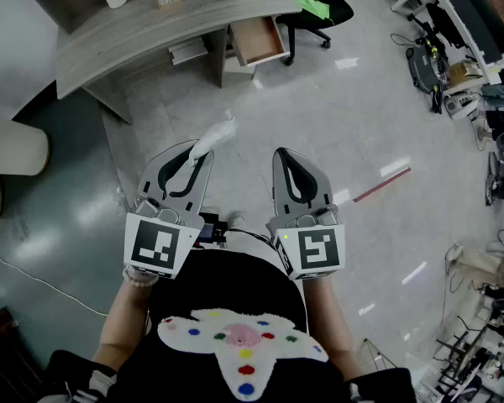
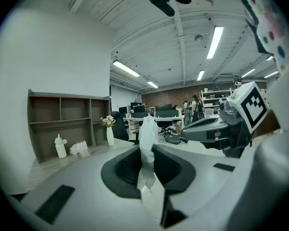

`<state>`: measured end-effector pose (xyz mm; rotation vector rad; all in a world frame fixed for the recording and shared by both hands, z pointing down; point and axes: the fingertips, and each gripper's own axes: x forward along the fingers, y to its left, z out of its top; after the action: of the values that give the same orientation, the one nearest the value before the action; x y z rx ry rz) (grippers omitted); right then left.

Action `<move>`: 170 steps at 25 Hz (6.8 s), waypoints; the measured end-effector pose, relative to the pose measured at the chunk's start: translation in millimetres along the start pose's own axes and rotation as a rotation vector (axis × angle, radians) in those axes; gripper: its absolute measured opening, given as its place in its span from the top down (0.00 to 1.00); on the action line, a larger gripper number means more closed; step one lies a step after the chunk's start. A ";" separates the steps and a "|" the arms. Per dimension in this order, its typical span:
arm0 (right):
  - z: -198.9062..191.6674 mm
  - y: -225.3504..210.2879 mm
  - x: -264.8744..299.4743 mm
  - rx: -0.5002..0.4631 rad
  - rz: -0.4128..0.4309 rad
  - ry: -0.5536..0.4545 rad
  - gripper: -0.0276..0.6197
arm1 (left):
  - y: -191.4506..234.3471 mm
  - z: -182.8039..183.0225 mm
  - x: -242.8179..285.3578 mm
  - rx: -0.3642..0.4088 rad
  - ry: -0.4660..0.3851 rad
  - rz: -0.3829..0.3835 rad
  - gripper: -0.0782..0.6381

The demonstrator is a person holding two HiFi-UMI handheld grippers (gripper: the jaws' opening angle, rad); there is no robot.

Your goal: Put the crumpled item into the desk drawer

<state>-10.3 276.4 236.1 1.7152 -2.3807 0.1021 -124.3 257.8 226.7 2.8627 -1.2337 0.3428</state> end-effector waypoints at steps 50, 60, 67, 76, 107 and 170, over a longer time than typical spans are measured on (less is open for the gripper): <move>-7.0 -59.0 -45.0 0.044 0.055 -0.063 0.95 | -60.8 15.1 5.6 0.023 -0.016 0.125 0.81; -14.6 -65.6 -40.6 0.031 0.042 -0.048 0.95 | -53.7 11.8 8.6 0.014 -0.018 0.141 0.81; -12.6 -77.0 -13.1 0.018 0.014 -0.046 0.95 | -32.0 10.8 33.6 0.004 -0.041 0.122 0.81; -4.0 -99.4 37.7 0.029 -0.046 -0.028 0.95 | 13.8 17.6 85.4 0.008 -0.047 0.068 0.81; 43.5 -147.5 263.0 0.035 -0.106 0.059 0.95 | 192.0 38.1 251.8 -0.006 -0.028 -0.062 0.81; 2.9 -190.2 321.0 0.035 0.013 0.112 0.95 | 193.3 -9.1 303.1 -0.049 0.089 0.026 0.81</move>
<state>71.6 -84.0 287.3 1.6632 -2.3228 0.2364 -62.9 -92.4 281.0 2.7608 -1.2466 0.4296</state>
